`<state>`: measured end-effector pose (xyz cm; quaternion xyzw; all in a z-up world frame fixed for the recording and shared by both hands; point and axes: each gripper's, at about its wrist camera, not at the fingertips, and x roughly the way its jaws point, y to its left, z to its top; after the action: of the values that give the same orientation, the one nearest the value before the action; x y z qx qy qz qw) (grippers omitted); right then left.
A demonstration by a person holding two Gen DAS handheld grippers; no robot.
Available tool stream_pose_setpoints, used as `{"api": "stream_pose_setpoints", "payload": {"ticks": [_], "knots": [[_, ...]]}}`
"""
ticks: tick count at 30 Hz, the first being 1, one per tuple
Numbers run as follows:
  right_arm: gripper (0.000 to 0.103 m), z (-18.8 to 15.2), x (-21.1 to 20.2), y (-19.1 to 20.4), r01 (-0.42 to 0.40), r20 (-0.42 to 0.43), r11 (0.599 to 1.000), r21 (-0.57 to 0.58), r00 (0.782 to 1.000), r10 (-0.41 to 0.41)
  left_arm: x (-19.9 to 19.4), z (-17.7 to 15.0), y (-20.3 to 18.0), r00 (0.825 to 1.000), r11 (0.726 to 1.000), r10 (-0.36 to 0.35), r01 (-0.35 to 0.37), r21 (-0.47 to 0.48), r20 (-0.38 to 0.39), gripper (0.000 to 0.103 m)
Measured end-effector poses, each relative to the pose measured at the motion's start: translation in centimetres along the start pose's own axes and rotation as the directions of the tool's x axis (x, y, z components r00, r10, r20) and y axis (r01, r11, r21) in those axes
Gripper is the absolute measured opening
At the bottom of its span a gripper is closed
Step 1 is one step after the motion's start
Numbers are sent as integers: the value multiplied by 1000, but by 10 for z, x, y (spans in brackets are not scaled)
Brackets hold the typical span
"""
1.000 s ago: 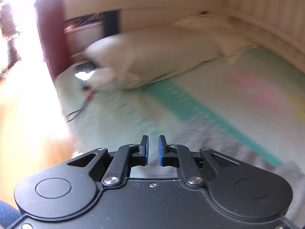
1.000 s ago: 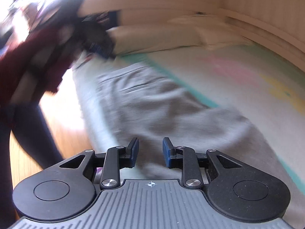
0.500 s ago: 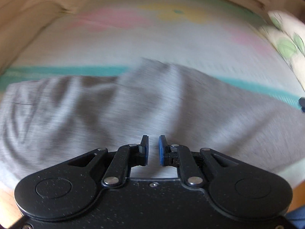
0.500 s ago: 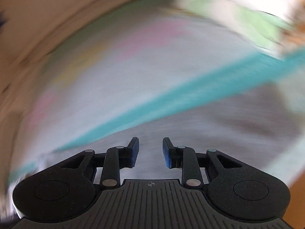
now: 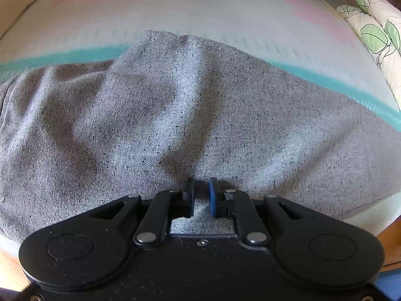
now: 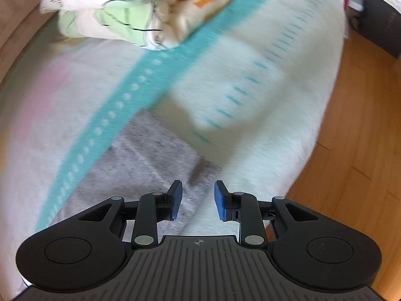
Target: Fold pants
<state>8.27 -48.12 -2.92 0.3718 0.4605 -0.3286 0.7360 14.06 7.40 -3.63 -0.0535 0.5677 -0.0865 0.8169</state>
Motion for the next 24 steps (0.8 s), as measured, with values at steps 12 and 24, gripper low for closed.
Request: {"api": "stream_pose_setpoints", "payload": {"ticks": [12, 24], "knots": [[7, -14, -1, 36, -9, 151, 978, -207, 988, 41, 0, 5, -5, 1000, 1000, -8, 8, 9, 1, 19], [18, -12, -14, 31, 56, 280, 998, -12, 959, -51, -7, 2, 21, 999, 998, -47, 47, -45, -13, 21]]}}
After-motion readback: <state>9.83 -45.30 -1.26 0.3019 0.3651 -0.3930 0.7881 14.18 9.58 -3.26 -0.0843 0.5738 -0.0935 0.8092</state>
